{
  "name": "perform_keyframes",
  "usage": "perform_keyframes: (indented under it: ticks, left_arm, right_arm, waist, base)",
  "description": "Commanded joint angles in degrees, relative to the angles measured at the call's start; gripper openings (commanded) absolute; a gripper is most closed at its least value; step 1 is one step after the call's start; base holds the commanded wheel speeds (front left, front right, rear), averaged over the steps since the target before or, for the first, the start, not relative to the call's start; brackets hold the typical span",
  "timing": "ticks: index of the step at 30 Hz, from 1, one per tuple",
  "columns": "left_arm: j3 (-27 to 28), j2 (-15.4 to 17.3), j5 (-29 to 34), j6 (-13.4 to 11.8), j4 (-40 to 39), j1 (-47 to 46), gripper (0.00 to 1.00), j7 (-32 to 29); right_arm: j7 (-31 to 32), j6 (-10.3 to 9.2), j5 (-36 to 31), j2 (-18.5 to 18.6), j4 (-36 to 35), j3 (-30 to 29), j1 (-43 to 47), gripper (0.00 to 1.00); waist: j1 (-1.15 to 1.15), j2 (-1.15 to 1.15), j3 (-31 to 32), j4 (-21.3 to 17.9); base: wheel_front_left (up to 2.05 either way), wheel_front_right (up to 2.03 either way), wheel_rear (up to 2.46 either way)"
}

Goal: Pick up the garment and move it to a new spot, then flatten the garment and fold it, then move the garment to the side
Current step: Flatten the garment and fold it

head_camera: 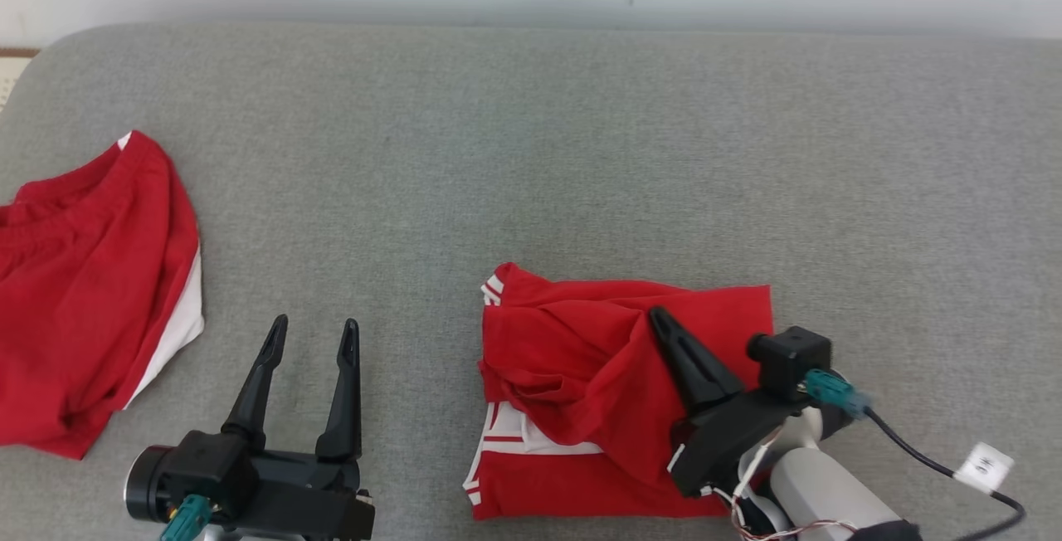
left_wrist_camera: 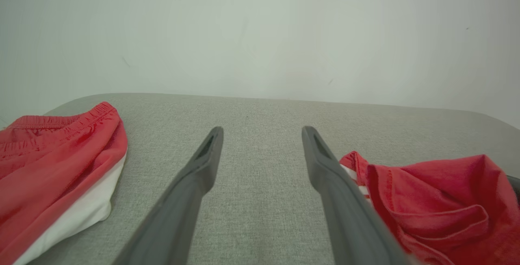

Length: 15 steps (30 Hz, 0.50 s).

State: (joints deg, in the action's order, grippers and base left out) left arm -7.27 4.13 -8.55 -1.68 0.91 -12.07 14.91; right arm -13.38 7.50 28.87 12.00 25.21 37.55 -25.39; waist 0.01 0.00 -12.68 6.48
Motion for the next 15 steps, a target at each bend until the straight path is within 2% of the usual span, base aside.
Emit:
perform_keyframes:
  ticks: [1, 7, 15]
  left_arm:
    - [0.0, -0.09, -0.51, -0.11, 0.1, -0.53, 1.0, 0.15]
    - [-0.1, -0.35, -0.86, -0.37, 0.05, -0.84, 1.0, 0.16]
    - [0.15, -0.51, -0.74, -0.06, -0.07, -0.82, 1.0, 0.17]
  right_arm:
    - [-0.31, -0.02, 0.68, -0.18, 1.05, 1.01, -0.84, 0.0]
    - [-0.98, -0.02, 3.95, -1.08, 5.5, 8.27, -3.94, 0.0]
    - [-1.77, 0.0, 6.94, -3.64, 6.46, 15.89, -5.9, 0.0]
  waist:
    - [-0.01, 0.0, -0.65, 0.81]
    - [-0.01, 0.0, -1.14, 1.23]
    - [-0.01, 0.0, -1.4, 0.96]
  base:
    - [0.0, 0.0, 0.0]
    - [0.0, 0.0, 0.0]
    - [0.0, 0.0, 0.0]
